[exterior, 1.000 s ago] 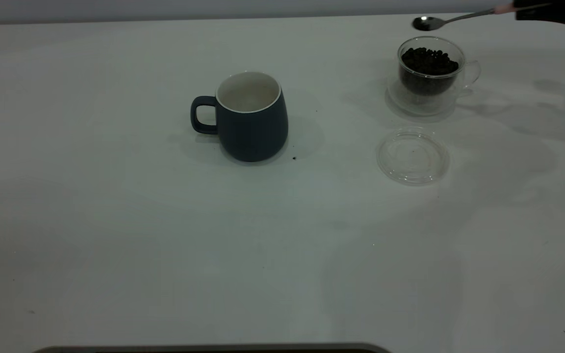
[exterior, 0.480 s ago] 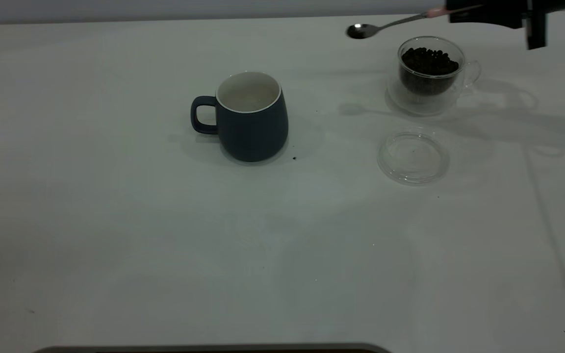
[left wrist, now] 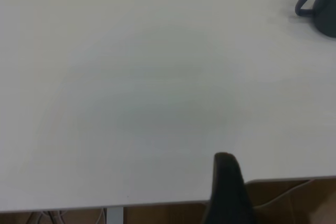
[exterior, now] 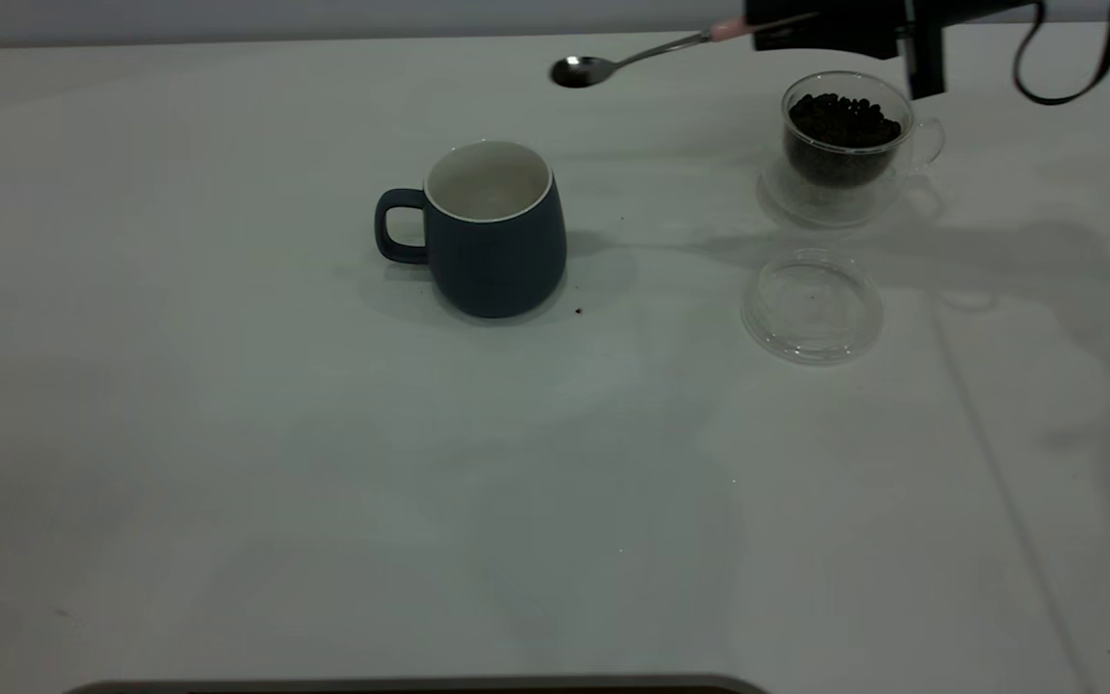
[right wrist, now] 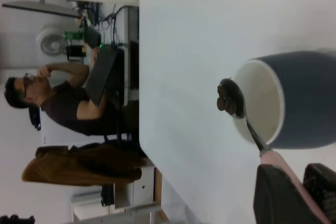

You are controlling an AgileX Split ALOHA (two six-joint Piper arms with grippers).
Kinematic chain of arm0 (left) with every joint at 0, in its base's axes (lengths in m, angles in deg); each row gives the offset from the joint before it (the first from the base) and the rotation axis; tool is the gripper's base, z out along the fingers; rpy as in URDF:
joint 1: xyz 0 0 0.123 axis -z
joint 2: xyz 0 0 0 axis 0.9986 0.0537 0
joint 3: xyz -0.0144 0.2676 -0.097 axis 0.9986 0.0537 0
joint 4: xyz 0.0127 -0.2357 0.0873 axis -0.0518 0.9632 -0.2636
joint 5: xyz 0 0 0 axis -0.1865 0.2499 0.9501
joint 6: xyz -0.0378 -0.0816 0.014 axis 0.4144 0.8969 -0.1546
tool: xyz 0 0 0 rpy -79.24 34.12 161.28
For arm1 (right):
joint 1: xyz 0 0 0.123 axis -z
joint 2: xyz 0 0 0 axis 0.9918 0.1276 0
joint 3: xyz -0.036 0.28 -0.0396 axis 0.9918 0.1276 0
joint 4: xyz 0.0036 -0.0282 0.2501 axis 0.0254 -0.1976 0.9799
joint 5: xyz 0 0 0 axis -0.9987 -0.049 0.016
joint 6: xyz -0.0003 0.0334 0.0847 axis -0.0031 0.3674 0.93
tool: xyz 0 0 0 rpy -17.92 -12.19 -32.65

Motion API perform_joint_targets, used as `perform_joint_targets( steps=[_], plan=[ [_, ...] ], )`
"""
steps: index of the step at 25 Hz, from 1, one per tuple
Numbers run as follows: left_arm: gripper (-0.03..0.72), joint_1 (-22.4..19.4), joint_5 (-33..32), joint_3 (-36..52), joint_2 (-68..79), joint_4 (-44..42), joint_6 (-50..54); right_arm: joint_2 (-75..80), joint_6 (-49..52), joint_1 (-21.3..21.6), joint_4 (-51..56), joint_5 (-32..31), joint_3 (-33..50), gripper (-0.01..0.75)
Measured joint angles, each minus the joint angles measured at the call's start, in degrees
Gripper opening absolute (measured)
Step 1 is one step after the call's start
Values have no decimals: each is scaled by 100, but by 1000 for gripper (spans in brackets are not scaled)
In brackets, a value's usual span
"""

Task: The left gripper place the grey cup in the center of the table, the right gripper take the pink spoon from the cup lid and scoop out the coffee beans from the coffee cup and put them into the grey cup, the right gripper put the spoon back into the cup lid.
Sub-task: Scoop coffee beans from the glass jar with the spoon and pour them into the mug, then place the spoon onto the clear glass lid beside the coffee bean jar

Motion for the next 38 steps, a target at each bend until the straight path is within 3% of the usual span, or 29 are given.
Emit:
perform_joint_targets(
  steps=[10, 17, 28, 38],
  plan=[
    [567, 0, 0, 0, 0, 0, 5, 0, -5, -583, 11, 156, 0, 98],
    [567, 0, 0, 0, 0, 0, 5, 0, -374, -734, 11, 716, 0, 98],
    [567, 0, 0, 0, 0, 0, 5, -317, -1861, -878, -488, 1546, 0, 98],
    [567, 0, 0, 0, 0, 0, 5, -1293, -1958, -932, -1341, 1571, 0, 98]
  ],
)
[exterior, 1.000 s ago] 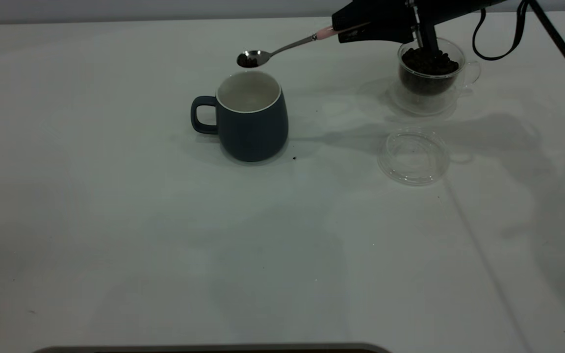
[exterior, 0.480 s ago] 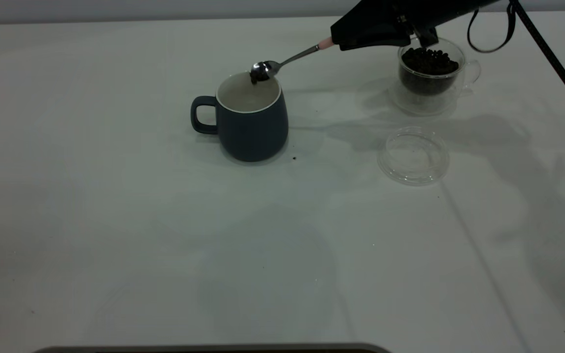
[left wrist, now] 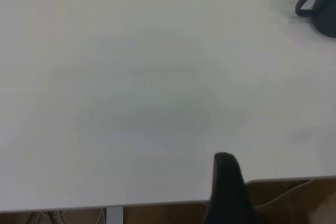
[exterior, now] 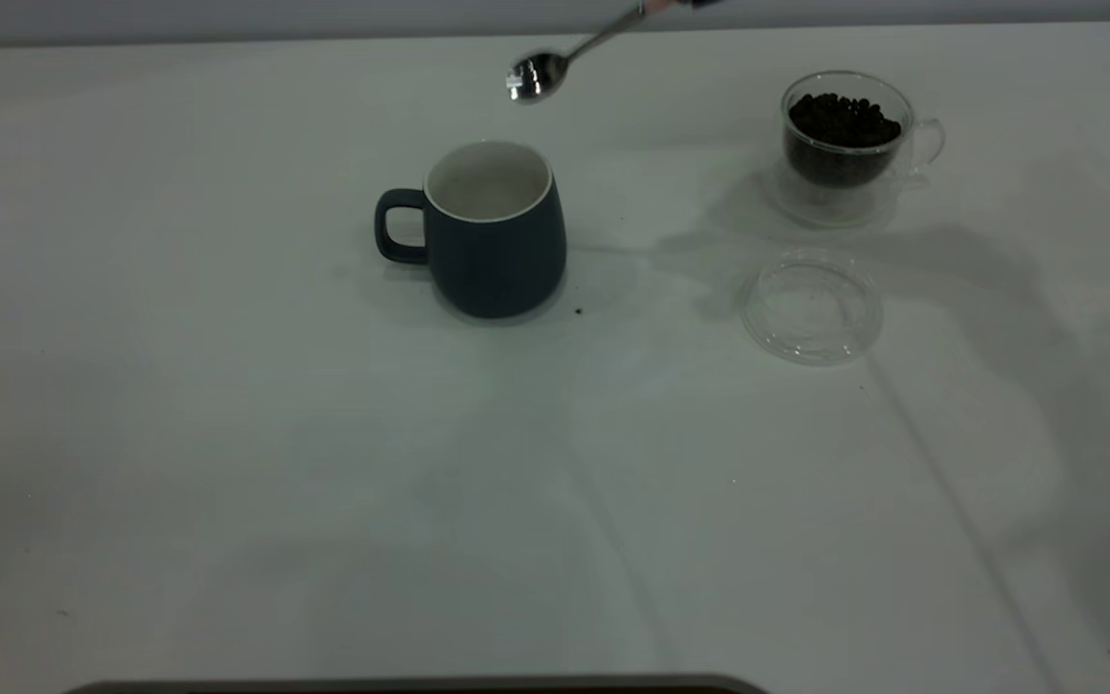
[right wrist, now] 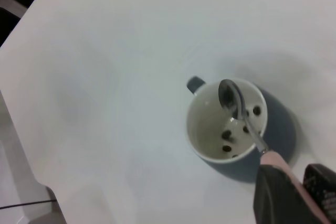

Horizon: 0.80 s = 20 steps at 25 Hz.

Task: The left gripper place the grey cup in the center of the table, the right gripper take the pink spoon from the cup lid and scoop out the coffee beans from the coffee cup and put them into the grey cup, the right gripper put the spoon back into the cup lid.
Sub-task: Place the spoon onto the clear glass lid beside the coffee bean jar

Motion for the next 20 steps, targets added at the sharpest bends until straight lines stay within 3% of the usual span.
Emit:
perform_joint_targets(
  steps=[3, 9, 13, 20],
  plan=[
    [567, 0, 0, 0, 0, 0, 0, -315, 0, 0, -161, -34, 0, 98],
    [567, 0, 0, 0, 0, 0, -12, -952, 731, 281, -1675, -612, 0, 98],
    [567, 0, 0, 0, 0, 0, -6, -1165, 1368, 847, -2201, -1062, 113, 98],
    [567, 0, 0, 0, 0, 0, -6, -790, 1564, 1925, -2180, -953, 922, 98]
  ],
)
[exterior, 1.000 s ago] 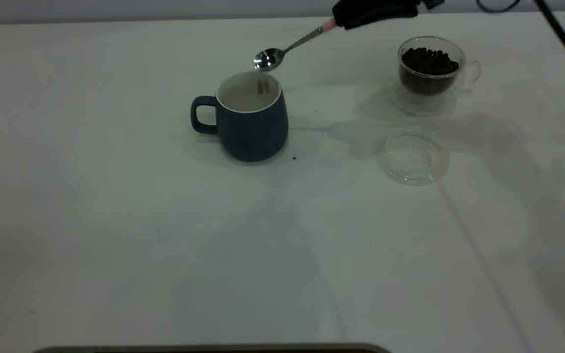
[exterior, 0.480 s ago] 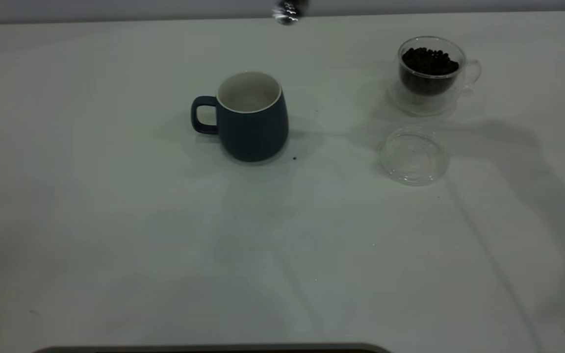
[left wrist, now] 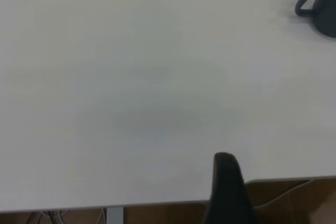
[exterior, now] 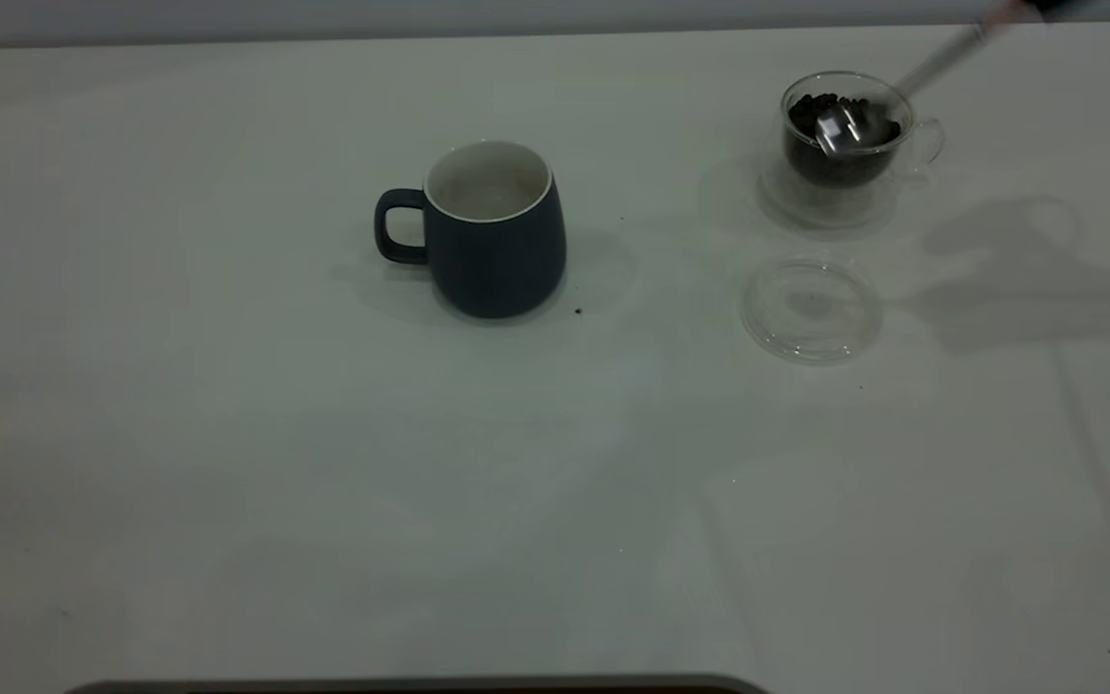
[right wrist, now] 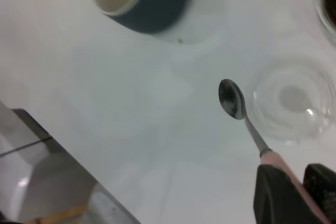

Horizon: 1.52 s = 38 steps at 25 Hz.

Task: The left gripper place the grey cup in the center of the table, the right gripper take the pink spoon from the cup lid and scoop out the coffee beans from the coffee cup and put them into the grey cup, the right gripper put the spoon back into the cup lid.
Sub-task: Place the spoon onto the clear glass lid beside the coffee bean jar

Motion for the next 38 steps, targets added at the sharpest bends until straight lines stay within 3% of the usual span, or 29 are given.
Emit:
perform_joint_targets(
  steps=[6, 14, 38],
  plan=[
    [567, 0, 0, 0, 0, 0, 0, 1004, -451, 202, 830, 216, 27, 98],
    [567, 0, 0, 0, 0, 0, 0, 1862, -641, 204, 1159, 311, 27, 98],
    [567, 0, 0, 0, 0, 0, 10, 2524, -965, 204, 2126, 654, 17, 98]
  ],
)
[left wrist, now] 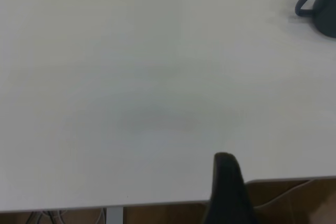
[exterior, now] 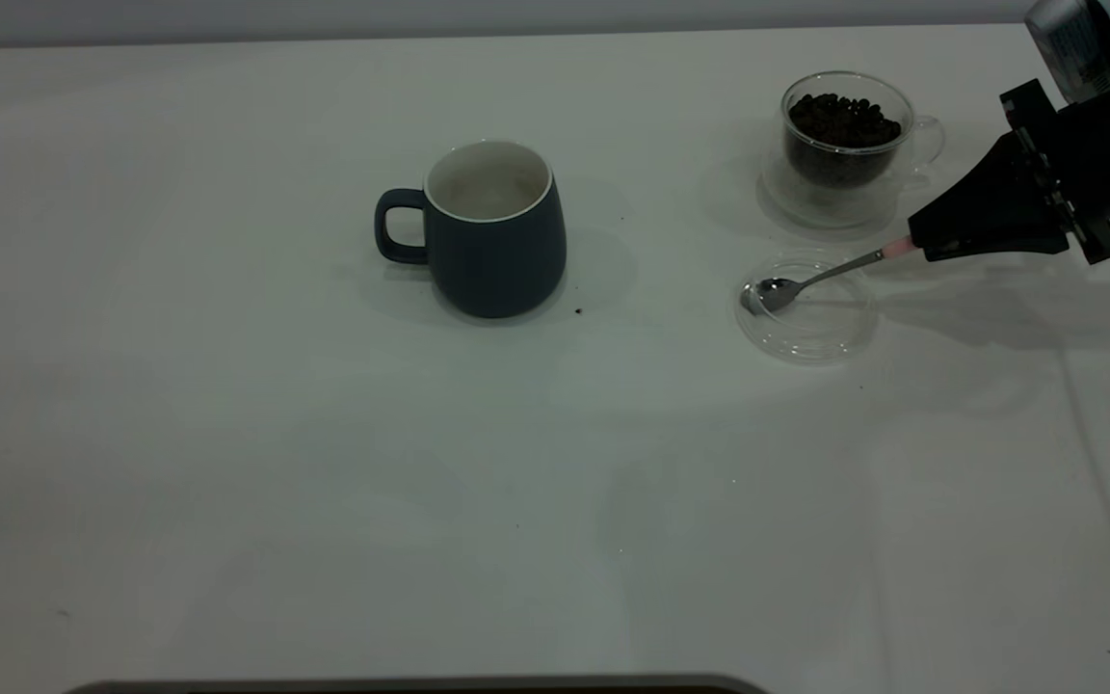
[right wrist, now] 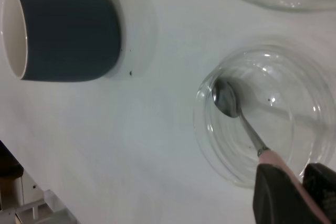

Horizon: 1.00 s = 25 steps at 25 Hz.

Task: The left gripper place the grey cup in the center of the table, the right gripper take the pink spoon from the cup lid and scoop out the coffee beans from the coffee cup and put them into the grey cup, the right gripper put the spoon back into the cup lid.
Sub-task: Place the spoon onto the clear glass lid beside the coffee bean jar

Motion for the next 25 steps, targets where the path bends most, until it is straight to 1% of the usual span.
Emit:
perform_joint_targets(
  steps=[5, 8, 11, 14, 20, 23, 25],
  plan=[
    [567, 0, 0, 0, 0, 0, 0, 4, -6, 0, -21, 35, -7, 108],
    [567, 0, 0, 0, 0, 0, 0, 4, -72, 0, -110, 76, -7, 141],
    [567, 0, 0, 0, 0, 0, 0, 17, -117, 0, -206, 280, -7, 211],
    [567, 0, 0, 0, 0, 0, 0, 45, -128, 0, -245, 527, -7, 320],
    [567, 0, 0, 0, 0, 0, -13, 56, -151, 0, -251, 963, -7, 492],
    [567, 0, 0, 0, 0, 0, -7, -78, -240, -29, -256, 1445, -7, 552],
    [567, 0, 0, 0, 0, 0, -7, -255, -348, -82, -260, 1790, -7, 570]
  ],
)
